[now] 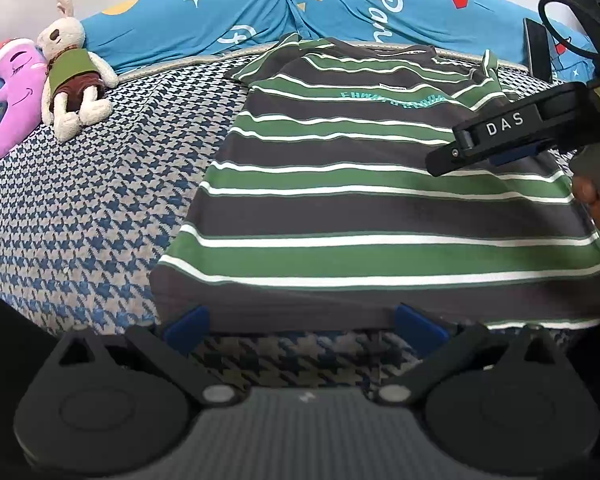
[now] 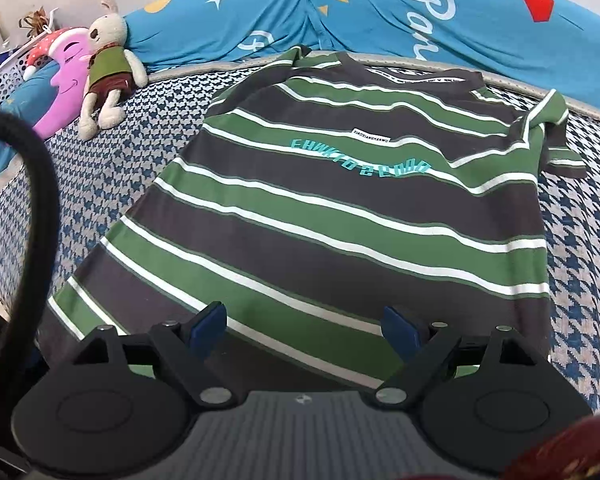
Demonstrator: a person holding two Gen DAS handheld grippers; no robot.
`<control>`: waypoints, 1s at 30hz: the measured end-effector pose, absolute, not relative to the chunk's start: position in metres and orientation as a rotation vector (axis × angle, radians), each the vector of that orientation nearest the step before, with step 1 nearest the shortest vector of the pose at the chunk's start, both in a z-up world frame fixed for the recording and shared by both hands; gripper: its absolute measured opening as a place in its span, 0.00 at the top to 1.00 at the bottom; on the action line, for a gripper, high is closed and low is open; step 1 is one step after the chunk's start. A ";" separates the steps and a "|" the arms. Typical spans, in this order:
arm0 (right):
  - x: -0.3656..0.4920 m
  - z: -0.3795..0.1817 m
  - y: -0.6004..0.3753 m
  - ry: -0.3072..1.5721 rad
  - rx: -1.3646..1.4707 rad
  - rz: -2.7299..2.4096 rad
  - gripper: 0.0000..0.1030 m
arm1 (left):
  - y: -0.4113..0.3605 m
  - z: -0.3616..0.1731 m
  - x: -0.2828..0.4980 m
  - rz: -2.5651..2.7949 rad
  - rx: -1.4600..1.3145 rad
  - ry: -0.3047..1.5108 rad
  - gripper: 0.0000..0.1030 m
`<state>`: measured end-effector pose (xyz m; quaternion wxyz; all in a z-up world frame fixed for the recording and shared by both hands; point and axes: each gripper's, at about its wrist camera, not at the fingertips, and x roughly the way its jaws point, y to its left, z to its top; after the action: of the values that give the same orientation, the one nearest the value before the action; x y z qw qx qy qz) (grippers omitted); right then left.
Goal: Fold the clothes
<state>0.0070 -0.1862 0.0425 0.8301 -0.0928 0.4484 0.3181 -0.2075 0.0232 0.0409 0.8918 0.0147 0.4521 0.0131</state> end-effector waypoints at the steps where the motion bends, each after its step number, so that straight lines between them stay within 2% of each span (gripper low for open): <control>1: 0.007 0.042 -0.186 0.953 -0.194 0.675 0.17 | 0.023 0.041 -0.207 0.026 0.031 0.939 0.00; 30: 0.001 0.042 -0.184 0.919 -0.225 0.735 0.18 | 0.023 0.041 -0.208 0.019 -0.003 0.943 0.00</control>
<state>0.0015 -0.1839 0.0424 0.8259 -0.1058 0.4325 0.3459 -0.2084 0.0229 0.0405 0.8908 -0.0017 0.4542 0.0091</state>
